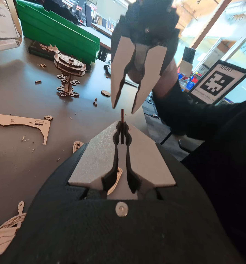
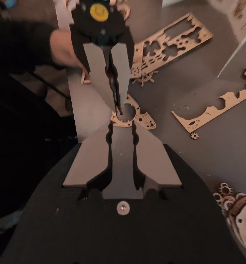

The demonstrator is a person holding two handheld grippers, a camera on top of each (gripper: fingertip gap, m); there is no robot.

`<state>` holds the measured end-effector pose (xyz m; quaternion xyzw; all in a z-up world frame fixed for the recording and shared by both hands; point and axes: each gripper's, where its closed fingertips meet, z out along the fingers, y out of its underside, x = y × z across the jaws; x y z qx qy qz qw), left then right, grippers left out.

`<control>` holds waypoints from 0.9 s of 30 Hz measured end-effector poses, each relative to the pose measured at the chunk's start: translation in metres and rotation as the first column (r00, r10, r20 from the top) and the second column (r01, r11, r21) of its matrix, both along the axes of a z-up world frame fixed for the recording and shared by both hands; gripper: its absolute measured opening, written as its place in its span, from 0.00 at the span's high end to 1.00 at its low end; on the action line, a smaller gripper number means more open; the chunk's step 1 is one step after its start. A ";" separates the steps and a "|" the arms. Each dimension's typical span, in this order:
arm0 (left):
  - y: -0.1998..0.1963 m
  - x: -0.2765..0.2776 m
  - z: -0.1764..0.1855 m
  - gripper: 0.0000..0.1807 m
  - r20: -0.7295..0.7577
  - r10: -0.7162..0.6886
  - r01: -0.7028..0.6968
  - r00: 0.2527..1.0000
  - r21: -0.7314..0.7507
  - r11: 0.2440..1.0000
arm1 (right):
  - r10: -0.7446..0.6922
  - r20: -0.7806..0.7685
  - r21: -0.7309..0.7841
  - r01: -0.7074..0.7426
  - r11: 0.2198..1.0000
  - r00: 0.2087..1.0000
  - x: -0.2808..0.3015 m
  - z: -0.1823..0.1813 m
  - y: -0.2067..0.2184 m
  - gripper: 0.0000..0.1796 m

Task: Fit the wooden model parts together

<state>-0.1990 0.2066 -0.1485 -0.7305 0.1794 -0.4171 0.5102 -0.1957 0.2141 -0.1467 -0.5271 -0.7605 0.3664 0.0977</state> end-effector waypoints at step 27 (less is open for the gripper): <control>0.007 0.013 0.002 0.99 0.044 0.015 -0.016 0.999 0.019 1.000 | -0.146 -0.208 -0.254 0.091 0.963 0.967 0.004 0.012 0.015 1.00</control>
